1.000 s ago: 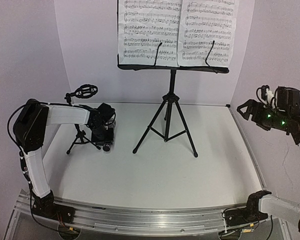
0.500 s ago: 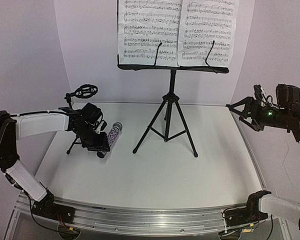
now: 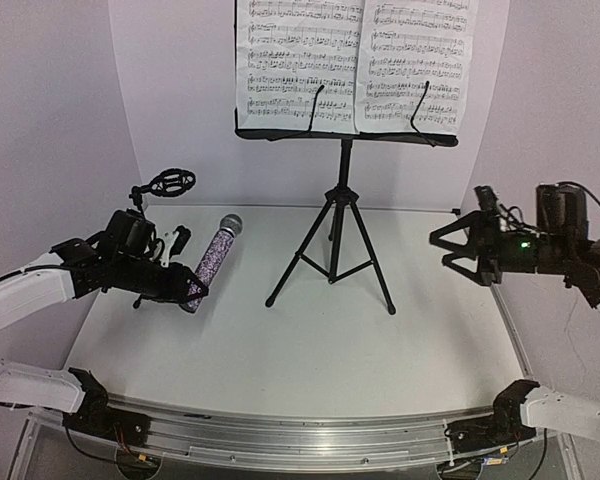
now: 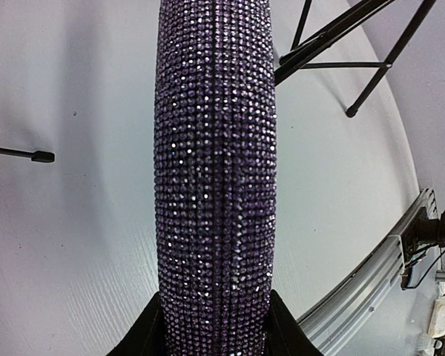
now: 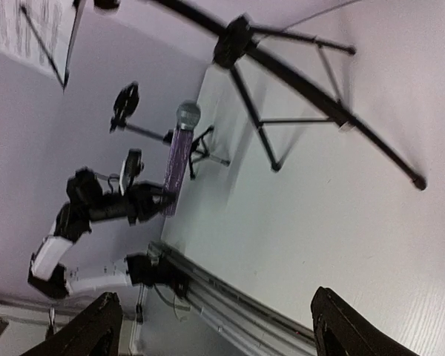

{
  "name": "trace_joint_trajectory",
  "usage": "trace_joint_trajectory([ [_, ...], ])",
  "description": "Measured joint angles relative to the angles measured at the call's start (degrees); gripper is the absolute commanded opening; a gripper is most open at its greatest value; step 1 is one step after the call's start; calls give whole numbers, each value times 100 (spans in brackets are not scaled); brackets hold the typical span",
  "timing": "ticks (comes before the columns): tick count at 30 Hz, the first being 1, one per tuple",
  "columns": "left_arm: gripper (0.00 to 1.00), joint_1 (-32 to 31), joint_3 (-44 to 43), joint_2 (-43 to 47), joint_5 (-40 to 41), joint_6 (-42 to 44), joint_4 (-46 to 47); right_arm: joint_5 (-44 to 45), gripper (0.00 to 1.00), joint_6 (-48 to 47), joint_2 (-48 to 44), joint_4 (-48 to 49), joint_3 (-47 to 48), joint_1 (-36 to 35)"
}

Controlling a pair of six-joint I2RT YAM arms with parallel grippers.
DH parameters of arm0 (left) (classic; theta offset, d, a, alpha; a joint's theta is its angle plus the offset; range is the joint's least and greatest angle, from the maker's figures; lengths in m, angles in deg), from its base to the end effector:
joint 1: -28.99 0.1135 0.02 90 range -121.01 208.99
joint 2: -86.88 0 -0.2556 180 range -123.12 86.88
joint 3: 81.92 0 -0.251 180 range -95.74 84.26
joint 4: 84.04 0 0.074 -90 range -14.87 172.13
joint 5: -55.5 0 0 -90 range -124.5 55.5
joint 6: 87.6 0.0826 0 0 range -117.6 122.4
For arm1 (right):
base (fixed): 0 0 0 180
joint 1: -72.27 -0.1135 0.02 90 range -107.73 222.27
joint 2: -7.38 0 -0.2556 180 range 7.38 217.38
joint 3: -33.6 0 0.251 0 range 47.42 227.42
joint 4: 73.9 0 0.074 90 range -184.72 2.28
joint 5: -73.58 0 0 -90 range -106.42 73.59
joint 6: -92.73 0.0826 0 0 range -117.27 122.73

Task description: Set up the instrument practice props

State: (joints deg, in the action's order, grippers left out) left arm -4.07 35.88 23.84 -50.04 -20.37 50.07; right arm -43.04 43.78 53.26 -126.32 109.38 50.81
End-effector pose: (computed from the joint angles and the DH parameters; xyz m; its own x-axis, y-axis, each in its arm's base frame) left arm 0.2061 -0.1606 0.2258 -0.8257 0.0925 -0.5565 0.3903 0.8059 -0.4452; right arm 0.1691 0.1062 0.3655 -0.7366 0.3413 -0.5839 -0.3031 0.6053 0.7361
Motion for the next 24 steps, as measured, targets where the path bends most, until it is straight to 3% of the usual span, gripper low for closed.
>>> trace_joint_trajectory([
  [5, 0, 0, 352, 641, -124, -24, 271, 1386, 91, -529, 1484, 324, 409, -2905],
  [8, 0, 0, 479, 871, -192, -19, 388, 1772, 90, -919, 2730, 1122, 689, -3958],
  [17, 0, -4, 1087, 1849, -438, 178, 719, 2765, 93, -948, 5443, 4388, 1193, -4481],
  [24, 0, -7, 1397, 2286, -649, 404, 994, 3372, 91, -906, 6729, 5386, 2423, -4479],
])
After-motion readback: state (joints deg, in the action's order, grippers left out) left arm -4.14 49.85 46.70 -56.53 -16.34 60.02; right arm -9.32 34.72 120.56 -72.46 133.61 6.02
